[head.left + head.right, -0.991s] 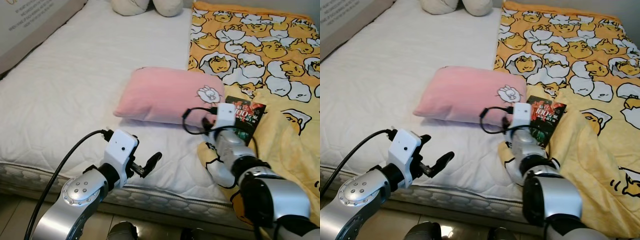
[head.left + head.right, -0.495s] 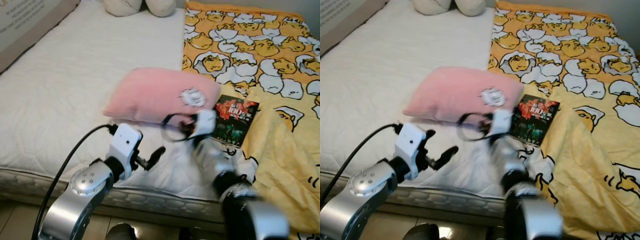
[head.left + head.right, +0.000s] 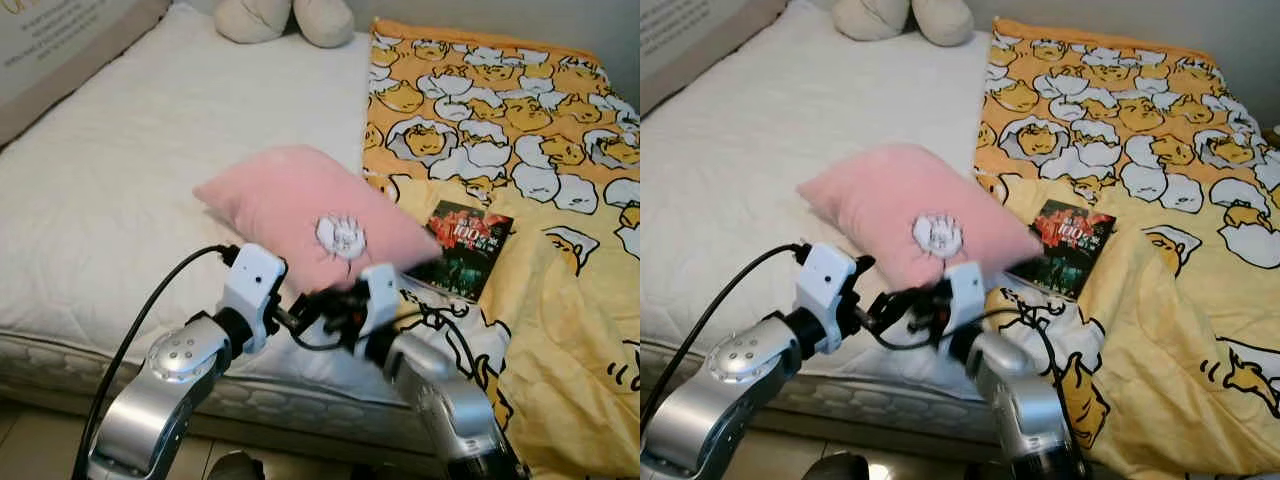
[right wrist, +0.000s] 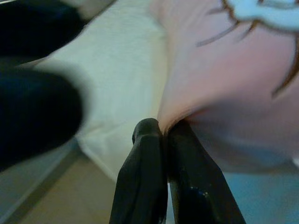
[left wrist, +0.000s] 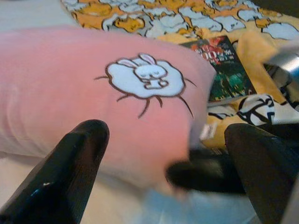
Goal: Clean up the room
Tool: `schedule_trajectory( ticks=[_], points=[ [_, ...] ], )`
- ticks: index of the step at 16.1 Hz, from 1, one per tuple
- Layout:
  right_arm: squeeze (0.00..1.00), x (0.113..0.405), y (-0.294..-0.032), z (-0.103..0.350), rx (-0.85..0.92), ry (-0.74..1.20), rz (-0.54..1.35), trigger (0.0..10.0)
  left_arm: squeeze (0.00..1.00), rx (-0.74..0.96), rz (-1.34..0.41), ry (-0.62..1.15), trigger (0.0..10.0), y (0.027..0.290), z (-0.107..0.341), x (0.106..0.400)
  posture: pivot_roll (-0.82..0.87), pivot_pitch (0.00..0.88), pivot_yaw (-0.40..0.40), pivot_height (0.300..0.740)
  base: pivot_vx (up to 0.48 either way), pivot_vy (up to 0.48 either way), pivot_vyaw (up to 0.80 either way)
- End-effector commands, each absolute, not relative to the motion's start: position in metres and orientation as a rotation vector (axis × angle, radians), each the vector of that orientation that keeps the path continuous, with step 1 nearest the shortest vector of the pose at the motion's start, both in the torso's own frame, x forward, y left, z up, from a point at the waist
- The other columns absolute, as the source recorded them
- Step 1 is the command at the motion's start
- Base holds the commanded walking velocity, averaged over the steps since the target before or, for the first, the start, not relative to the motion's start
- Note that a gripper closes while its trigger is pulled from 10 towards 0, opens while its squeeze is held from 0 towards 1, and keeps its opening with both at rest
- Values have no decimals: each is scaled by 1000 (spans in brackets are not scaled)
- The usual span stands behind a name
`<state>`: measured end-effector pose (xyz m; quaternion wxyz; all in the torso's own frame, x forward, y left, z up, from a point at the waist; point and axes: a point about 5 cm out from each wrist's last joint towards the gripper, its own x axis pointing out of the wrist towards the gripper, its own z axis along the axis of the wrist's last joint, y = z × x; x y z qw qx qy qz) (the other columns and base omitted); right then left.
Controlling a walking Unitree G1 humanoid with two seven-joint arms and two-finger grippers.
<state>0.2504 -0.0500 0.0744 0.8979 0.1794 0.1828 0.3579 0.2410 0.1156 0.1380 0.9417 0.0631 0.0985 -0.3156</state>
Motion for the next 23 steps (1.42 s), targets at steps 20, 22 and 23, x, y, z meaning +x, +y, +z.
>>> schedule_trajectory(
  ticks=[20,22,23],
  points=[
    [412,330,-152,101,-29,145,202,10000,0,142,-505,178,10000,172,126,218,189,12,-55,740,0,0,0],
    [1000,320,-122,94,46,191,386,10000,0,150,-514,192,10000,171,122,219,186,11,-51,740,0,0,0],
    [1000,319,-118,94,58,190,406,10000,0,151,-514,192,10000,171,122,219,186,11,-51,740,0,0,0]
  ],
)
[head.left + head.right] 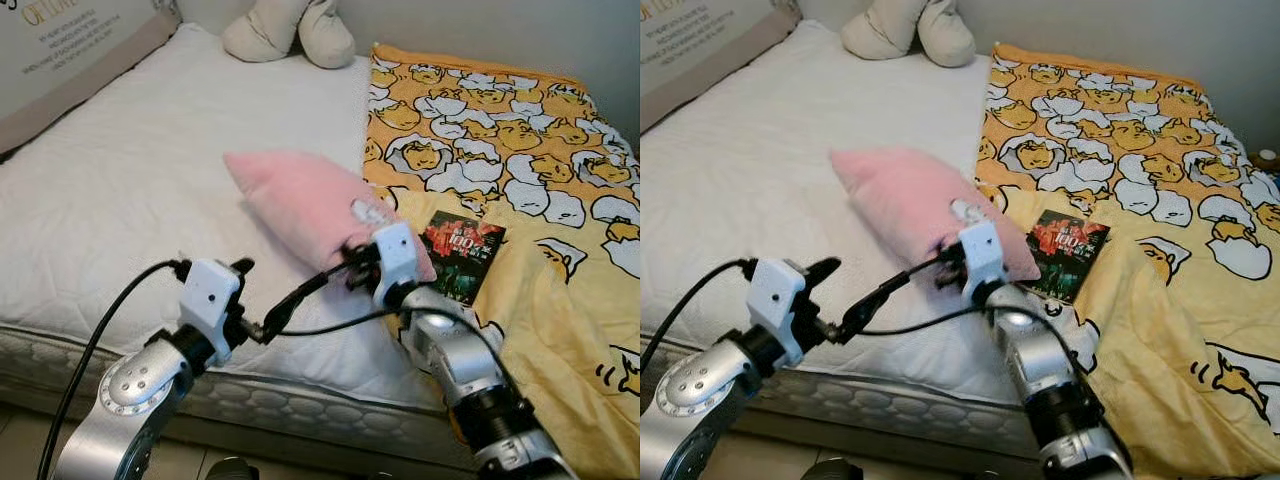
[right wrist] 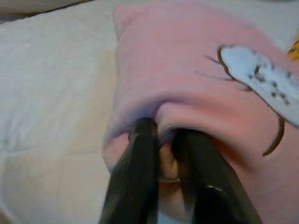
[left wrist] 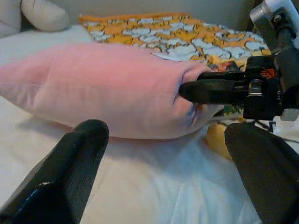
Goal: Clean up the room
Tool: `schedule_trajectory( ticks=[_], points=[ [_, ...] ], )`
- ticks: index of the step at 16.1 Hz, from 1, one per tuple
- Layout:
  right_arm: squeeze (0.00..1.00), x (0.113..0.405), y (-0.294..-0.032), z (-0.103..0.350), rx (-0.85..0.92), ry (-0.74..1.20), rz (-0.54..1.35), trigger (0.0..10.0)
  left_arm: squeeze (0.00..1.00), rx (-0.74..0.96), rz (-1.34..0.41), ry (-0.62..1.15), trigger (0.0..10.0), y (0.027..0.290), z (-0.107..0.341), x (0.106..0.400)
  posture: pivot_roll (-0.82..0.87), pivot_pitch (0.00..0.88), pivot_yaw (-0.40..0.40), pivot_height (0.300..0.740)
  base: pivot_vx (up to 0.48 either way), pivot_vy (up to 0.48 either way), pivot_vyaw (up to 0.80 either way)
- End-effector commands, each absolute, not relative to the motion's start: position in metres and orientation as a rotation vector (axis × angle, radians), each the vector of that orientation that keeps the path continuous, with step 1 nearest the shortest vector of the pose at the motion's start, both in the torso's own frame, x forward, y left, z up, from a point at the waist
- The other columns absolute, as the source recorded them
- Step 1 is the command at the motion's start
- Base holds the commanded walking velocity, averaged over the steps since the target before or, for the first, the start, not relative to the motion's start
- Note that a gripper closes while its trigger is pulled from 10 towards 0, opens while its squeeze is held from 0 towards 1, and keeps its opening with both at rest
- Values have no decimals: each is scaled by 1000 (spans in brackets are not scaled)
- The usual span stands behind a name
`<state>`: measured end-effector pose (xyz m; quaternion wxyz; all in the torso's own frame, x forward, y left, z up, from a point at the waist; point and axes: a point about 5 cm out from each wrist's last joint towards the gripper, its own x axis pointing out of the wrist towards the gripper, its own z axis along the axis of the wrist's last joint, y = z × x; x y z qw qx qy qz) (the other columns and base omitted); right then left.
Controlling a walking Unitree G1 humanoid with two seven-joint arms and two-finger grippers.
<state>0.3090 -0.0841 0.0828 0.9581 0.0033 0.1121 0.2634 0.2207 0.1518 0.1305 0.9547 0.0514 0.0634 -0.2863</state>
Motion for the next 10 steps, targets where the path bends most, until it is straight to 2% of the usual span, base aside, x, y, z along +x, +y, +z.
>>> schedule_trajectory(
  ticks=[1,5,10],
  points=[
    [1000,316,-107,99,106,177,458,10000,0,153,-514,193,10000,171,123,220,185,10,-50,740,0,0,0],
    [1000,314,-92,116,170,132,531,10000,0,162,-519,191,10000,170,123,222,185,10,-53,740,0,0,0],
    [1000,319,-99,130,173,62,481,10000,0,154,-537,171,10000,162,124,222,178,0,-58,740,0,0,0]
  ],
)
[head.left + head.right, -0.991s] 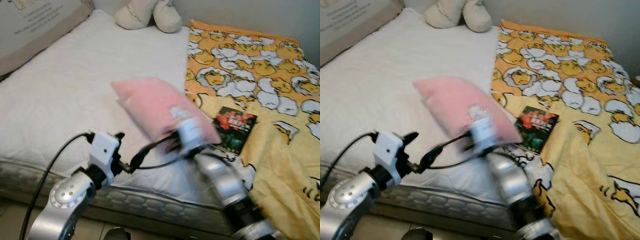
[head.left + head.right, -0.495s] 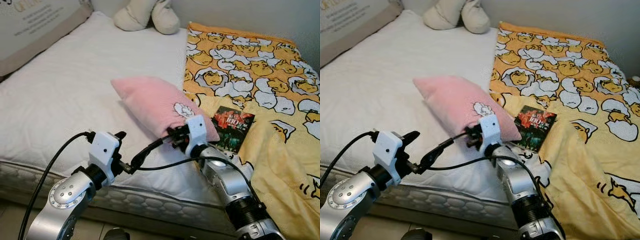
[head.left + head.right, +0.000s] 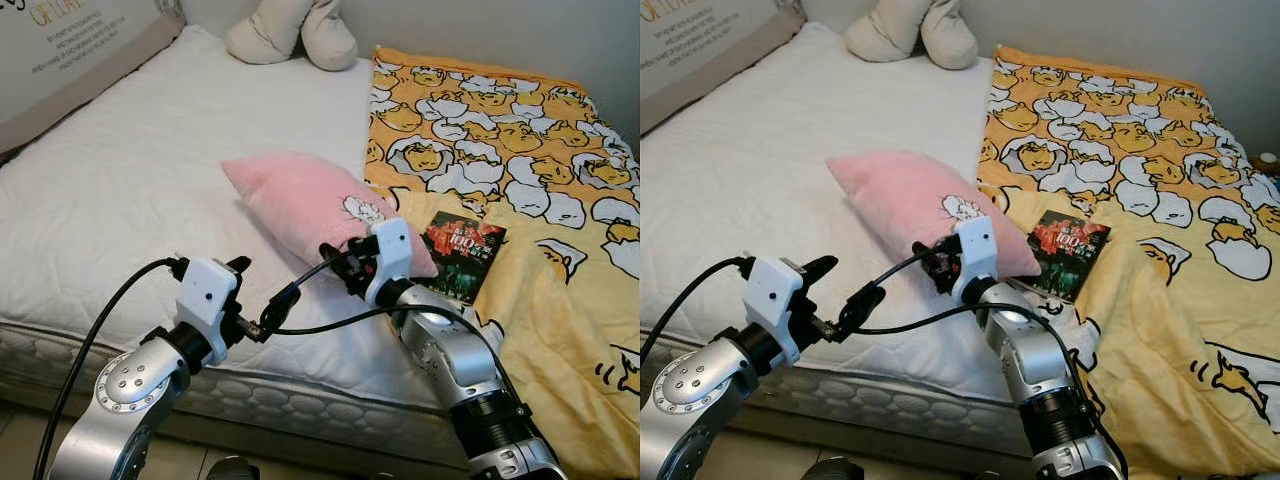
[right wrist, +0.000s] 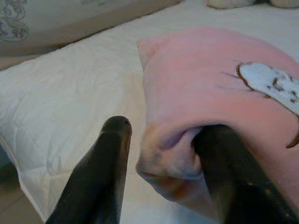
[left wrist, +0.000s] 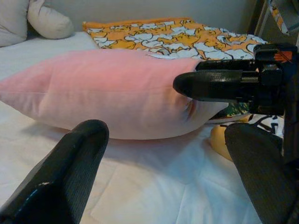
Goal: Clean up the room
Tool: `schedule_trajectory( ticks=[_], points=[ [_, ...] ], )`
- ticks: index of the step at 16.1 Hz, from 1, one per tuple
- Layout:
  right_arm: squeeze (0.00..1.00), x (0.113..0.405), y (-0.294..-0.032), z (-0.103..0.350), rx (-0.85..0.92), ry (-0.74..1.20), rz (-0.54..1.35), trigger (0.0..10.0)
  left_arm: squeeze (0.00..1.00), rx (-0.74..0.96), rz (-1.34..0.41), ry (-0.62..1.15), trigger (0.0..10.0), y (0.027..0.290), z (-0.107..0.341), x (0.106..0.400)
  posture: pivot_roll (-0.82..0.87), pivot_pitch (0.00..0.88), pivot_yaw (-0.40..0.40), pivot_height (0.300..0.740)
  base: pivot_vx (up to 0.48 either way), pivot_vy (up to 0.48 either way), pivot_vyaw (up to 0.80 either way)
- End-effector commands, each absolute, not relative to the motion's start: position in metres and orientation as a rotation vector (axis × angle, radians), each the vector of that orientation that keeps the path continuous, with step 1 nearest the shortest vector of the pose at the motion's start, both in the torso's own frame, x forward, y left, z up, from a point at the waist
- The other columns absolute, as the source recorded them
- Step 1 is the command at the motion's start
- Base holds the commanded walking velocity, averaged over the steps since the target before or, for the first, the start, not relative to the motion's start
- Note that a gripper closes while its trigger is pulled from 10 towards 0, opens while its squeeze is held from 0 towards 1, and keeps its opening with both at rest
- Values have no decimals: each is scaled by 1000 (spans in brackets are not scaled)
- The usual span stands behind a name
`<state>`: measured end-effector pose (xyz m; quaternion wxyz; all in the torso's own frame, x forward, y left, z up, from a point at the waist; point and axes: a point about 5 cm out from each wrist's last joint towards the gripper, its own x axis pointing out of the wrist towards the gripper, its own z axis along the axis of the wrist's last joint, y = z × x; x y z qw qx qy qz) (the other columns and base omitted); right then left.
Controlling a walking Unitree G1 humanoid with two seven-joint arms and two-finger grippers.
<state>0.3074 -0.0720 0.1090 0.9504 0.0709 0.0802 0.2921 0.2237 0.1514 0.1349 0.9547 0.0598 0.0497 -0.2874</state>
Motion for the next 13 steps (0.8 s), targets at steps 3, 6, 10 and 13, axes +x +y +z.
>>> schedule_trajectory(
  ticks=[3,6,10,13],
  points=[
    [1000,309,-82,142,253,53,628,10000,0,151,-550,170,10000,159,123,224,173,0,-59,740,0,0,0],
    [1000,296,-63,155,292,18,745,10000,0,156,-556,164,10000,158,124,227,170,0,-58,740,0,0,0],
    [1000,294,-61,155,307,27,753,10000,0,160,-566,160,10000,155,123,229,168,0,-61,740,0,0,0],
    [0,335,-113,154,13,-42,301,10000,0,145,-555,142,10000,150,123,231,163,0,-57,740,0,0,0]
  ],
)
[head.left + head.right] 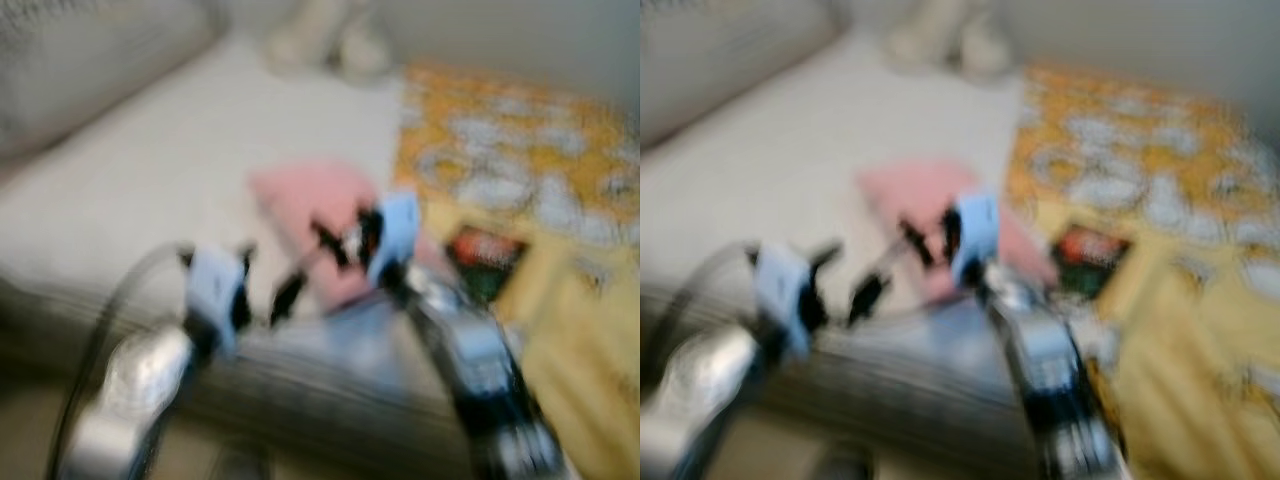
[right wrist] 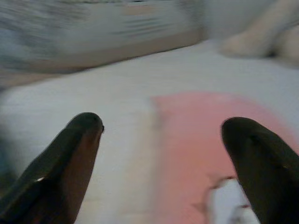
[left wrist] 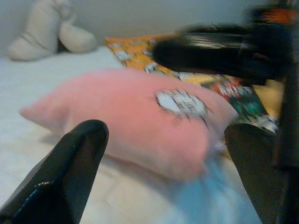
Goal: Clean up the room
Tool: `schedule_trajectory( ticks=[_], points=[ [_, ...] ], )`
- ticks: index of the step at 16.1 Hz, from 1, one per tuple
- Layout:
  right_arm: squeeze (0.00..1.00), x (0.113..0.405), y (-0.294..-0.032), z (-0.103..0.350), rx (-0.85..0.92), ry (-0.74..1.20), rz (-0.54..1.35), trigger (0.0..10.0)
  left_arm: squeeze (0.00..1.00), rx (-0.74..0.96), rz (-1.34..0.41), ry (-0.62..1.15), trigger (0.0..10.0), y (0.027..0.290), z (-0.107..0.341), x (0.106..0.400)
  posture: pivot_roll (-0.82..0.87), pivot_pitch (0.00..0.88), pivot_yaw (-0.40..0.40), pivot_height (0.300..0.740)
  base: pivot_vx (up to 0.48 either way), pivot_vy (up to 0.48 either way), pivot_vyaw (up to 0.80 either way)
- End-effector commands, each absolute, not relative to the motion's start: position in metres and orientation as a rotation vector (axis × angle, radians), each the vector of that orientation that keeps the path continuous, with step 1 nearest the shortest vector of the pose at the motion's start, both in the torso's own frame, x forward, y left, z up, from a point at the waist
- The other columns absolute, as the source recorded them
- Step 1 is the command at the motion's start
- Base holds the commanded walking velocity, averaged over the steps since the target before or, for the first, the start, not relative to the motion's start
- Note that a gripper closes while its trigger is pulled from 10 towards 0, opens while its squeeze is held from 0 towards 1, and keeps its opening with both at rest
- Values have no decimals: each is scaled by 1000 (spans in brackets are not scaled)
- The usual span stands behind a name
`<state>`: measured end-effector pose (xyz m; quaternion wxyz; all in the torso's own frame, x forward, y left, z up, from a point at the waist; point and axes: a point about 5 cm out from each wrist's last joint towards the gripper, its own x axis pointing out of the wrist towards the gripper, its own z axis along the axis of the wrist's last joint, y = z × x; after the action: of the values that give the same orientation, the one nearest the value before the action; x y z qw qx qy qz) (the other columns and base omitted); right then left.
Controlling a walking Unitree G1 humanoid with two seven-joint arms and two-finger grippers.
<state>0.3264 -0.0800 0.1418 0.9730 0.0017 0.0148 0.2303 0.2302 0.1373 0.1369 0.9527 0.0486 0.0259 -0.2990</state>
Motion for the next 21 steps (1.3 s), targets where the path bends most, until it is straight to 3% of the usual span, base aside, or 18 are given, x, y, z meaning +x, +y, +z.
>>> schedule_trajectory(
  ticks=[1,3,6,10,12,13,15,16,19,21],
  points=[
    [0,344,-129,150,-57,-40,211,10000,0,137,-553,137,10000,146,122,232,162,0,-54,740,0,0,0],
    [0,361,-166,141,-125,9,42,10000,0,121,-554,120,10000,134,120,234,167,0,-53,740,0,0,0],
    [0,369,-196,135,-179,37,-143,10000,0,125,-479,65,10000,134,125,248,172,0,-56,740,0,0,0],
    [0,369,-212,126,-216,58,-258,10000,0,122,-462,56,10000,135,127,253,166,0,-52,740,0,0,0],
    [0,369,-206,125,-123,44,-219,10000,0,131,-445,12,10000,135,133,261,163,0,-57,740,0,0,0],
    [0,343,-206,121,-131,-58,-262,10000,0,52,-256,-108,10000,154,160,268,149,0,-64,740,0,0,0],
    [0,317,-204,112,-149,-61,-270,10000,0,-4,-139,-102,10000,173,166,264,134,0,-61,740,0,0,0],
    [0,289,-203,99,-152,-20,-275,10000,0,-27,-94,-64,10000,184,162,257,120,0,-63,740,0,0,0],
    [0,241,-212,70,-160,93,-305,10000,0,-7,-126,36,10000,185,140,251,91,0,-65,740,0,0,0],
    [0,250,-201,75,-120,107,-253,10000,0,10,-232,42,10000,166,140,258,64,0,-43,740,0,0,0]
  ],
)
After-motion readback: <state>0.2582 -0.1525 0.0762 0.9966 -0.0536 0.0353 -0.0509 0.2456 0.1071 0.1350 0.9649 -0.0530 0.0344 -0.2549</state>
